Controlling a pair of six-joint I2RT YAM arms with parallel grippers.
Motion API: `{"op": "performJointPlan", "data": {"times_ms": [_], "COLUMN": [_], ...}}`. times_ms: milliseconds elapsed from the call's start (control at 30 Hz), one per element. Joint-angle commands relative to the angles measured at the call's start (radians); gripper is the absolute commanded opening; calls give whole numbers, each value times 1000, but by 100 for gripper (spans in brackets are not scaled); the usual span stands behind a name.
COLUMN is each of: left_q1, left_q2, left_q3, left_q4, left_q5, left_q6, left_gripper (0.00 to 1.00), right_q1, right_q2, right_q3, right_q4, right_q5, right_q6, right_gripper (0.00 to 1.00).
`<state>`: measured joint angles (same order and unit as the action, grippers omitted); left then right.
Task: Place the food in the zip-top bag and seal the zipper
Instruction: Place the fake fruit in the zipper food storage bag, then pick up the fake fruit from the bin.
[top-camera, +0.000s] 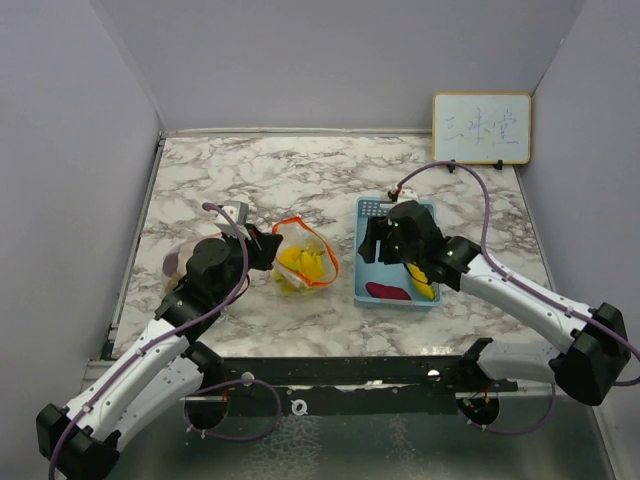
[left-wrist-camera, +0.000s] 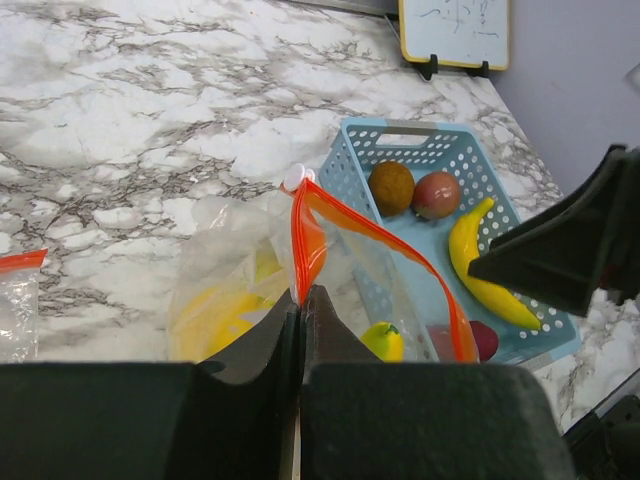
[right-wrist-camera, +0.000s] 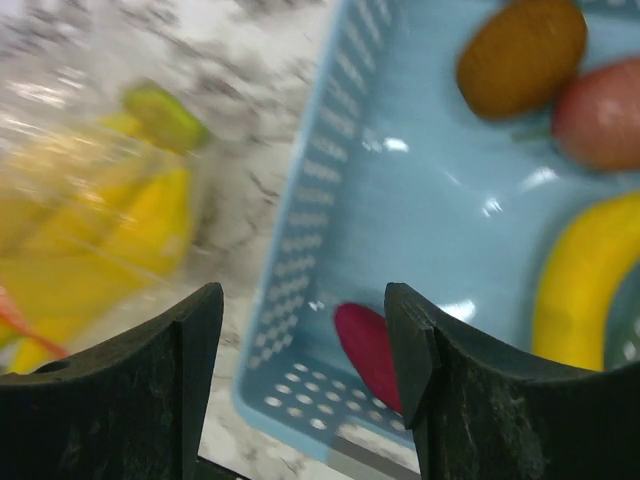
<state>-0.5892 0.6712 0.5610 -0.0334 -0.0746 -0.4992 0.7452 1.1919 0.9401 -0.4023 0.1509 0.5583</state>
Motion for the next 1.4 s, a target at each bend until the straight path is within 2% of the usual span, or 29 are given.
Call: {"op": "performJointPlan", "data": {"times_ms": [0,167,300,500,800,933,1100,1167,1233,1367], "left_q1": [3,4,4,4,4,3,3,3,4,4], "left_q2": [-31,-49,-58,-47,-28,-15,5,4,0,10], "left_q3": [17,12,-1,-5,11,-10,-17,-20,-37,-132], "left_q4": [20,13,18,19,36,133,248,262,263,263], "left_q5": [-3,-1,3,12,23,101,205,210,191,106], "left_q6": [22,22,19,18,9,-58,-169,-190,-198,-224], "left_gripper": [0,0,0,0,0,0,0,0,0,0], "right_q1": [-7,-32,-87,-238,-254,-259,-259,-259,-259,-258], "right_q2": [46,126,159,174,322,333,268,223,146,-43], "right_q3": [-53,-22,-48,-101,-137,-147,-153,-151,-156,-194], "right_q4": [-235,-321,-313,-140,0,18,20,23,61,230], "right_q5": [209,360,386,287,196,171,183,167,89,-208], "right_q6": [107,138,123,21,-9,0,-17,-38,-84,-168], "right_gripper": [67,71,74,74,71,62,21,11,8,6]}}
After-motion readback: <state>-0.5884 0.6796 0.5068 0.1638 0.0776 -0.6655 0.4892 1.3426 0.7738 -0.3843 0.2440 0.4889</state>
